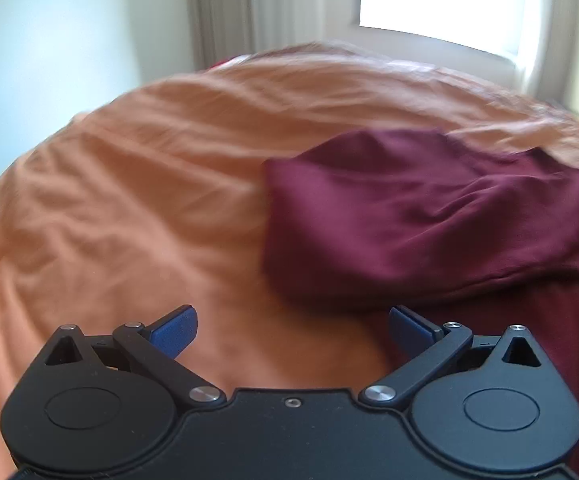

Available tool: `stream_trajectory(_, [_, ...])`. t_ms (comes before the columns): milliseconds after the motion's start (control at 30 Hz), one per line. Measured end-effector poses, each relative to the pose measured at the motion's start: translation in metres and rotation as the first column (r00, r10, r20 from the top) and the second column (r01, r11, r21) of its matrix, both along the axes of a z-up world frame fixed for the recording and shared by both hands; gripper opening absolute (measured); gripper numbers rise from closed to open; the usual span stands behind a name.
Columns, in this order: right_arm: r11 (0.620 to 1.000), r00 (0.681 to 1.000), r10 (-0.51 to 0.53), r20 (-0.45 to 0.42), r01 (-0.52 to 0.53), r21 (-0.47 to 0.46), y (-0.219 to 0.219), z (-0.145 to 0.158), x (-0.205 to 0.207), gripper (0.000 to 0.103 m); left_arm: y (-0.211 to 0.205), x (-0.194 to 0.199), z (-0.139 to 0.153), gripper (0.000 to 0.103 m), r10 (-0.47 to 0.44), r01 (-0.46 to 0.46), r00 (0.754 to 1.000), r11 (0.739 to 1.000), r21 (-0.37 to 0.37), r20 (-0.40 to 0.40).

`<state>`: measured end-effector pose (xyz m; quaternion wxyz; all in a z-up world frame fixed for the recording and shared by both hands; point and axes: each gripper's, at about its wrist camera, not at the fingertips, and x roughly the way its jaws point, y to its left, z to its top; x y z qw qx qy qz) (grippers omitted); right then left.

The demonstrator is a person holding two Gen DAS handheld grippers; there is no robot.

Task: Fold small clothes

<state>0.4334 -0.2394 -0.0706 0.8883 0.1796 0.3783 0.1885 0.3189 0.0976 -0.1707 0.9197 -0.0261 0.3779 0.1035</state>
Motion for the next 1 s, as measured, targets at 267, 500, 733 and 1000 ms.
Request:
stream_trajectory(267, [0.983,0.964,0.139,0.226,-0.162,0.085,0.046,0.085,0.003,0.01,-0.041,0.033,-0.012,0.101,-0.021,0.021,1.0,0.98,0.196,-0.001])
stream_trajectory(500, [0.986,0.952,0.14,0.271,-0.158,0.048,0.04,0.094,0.007,0.01,-0.031,0.053,-0.013,0.096,0.115,-0.113,0.993,0.929,0.351,0.015])
stream_trajectory(733, [0.998,0.977,0.065,0.202,-0.066,0.001,0.013,0.059,0.002,0.01,-0.019,0.045,-0.023,0.095,0.121,-0.104,0.993,0.899,0.425,-0.012])
stream_trajectory(1000, [0.994,0.999,-0.009,0.036,0.012,-0.104,-0.022,-0.028,-0.009,0.01,-0.003,0.041,-0.019,0.094,0.134,-0.117,0.991,0.934,0.338,-0.028])
